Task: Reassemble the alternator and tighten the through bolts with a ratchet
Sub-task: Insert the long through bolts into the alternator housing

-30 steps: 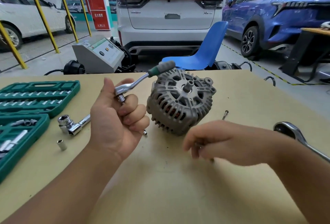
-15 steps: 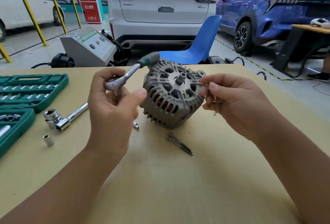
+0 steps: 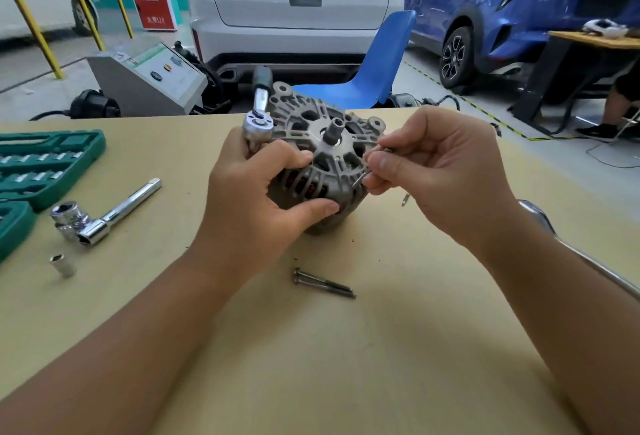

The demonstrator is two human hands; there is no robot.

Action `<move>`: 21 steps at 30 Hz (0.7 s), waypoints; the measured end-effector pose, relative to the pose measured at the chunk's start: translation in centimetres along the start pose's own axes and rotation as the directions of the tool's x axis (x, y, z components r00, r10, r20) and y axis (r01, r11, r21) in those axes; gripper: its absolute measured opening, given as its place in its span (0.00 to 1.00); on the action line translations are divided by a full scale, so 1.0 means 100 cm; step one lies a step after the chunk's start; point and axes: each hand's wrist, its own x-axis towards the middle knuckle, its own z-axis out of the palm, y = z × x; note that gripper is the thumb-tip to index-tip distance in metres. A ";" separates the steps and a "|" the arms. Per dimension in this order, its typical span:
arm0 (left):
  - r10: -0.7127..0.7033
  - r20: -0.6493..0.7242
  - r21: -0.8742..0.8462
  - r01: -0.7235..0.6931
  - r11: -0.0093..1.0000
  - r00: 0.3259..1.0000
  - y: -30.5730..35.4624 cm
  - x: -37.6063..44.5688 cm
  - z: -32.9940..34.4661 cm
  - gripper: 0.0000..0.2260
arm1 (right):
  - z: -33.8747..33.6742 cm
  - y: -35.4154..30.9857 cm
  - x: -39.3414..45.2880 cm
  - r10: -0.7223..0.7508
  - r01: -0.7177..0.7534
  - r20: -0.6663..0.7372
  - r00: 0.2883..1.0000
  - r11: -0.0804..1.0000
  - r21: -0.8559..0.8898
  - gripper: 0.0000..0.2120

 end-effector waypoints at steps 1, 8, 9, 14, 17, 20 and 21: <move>-0.001 0.005 -0.009 0.001 1.000 1.000 -0.002 0.001 0.000 0.25 | 0.000 0.001 0.000 -0.021 0.021 0.012 1.000 0.999 -0.026 0.10; -0.088 0.033 -0.122 0.092 0.988 0.996 -0.011 0.003 -0.002 0.25 | 0.016 0.012 -0.002 -0.179 0.211 0.128 0.975 0.925 -0.315 0.04; -0.106 0.032 -0.127 0.109 0.986 0.994 -0.012 0.004 -0.002 0.25 | 0.016 0.012 -0.002 -0.203 0.233 0.122 0.972 0.909 -0.345 0.04; -0.137 0.028 -0.130 0.139 0.982 0.990 -0.013 0.004 -0.003 0.24 | 0.018 0.012 -0.003 -0.341 0.394 0.198 0.919 0.812 -0.430 0.03; -0.152 0.032 -0.177 0.155 0.972 0.988 -0.013 0.003 -0.002 0.24 | 0.023 0.012 -0.006 -0.375 0.431 0.212 0.902 0.768 -0.475 0.01; -0.139 0.037 -0.174 0.143 0.974 0.990 -0.015 0.002 -0.002 0.24 | 0.022 0.015 -0.007 -0.366 0.398 0.170 0.915 0.752 -0.525 0.01; -0.135 0.042 -0.169 0.140 0.976 0.990 -0.016 0.002 -0.002 0.24 | 0.020 0.016 -0.007 -0.343 0.368 0.149 0.927 0.767 -0.526 0.02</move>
